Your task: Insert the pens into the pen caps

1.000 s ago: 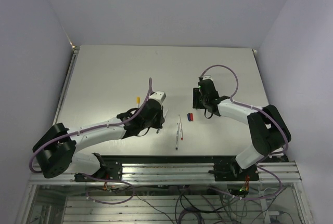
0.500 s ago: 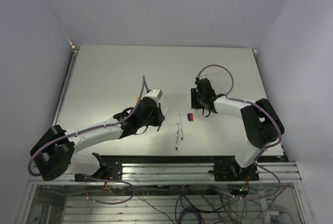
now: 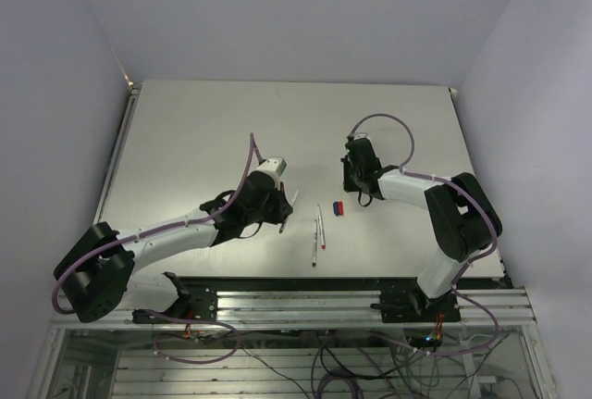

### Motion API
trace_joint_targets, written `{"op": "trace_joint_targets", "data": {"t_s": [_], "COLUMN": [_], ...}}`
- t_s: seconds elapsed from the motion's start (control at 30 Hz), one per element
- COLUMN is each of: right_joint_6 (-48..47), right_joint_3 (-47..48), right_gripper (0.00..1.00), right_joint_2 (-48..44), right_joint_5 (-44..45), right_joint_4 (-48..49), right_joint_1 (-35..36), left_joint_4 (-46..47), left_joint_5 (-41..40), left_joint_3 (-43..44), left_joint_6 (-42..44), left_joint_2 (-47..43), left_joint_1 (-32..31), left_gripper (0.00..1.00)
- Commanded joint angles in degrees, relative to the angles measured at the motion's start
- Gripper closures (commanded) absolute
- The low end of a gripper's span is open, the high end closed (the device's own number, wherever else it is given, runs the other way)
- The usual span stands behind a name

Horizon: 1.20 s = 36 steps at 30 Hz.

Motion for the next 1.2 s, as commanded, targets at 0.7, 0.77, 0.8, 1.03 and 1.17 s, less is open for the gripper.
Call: {"op": "trace_joint_targets", "data": {"t_s": [0.7,0.77,0.8,1.03,1.17], "right_joint_6": [13.7,16.1,17.4,26.6,30.4], "right_joint_3": [-19.1,-20.9,-21.8,-28.3,-30.4], "right_gripper": [1.0,1.0,1.0,1.0,1.0], "right_joint_2": [-37.3,-38.6,-39.1,-37.9,-34.6], "right_joint_5": [-12.7,-13.4,-13.8,-14.4,-16.2], "right_joint_4": [28.6,32.8,35.3,54.9,65.6], "right_joint_1": [-0.1,-0.1,-0.1,0.0,0.0], "left_joint_4": [25.6,28.8,30.7,37.9,39.6], "left_joint_5": [9.1,9.6,10.0,10.9,10.2], "left_joint_3": [-3.7,-4.3,-4.7,-5.9,-6.1], "left_joint_6": [-1.9,-2.5,-2.7,-2.7,-3.0], "left_joint_2": [-3.7,-3.6,-3.6,-2.8,-2.6], "left_joint_1": [0.5,0.5,0.5,-0.4,-0.8], "left_gripper": [0.93,0.93,0.93,0.93,0.93]}}
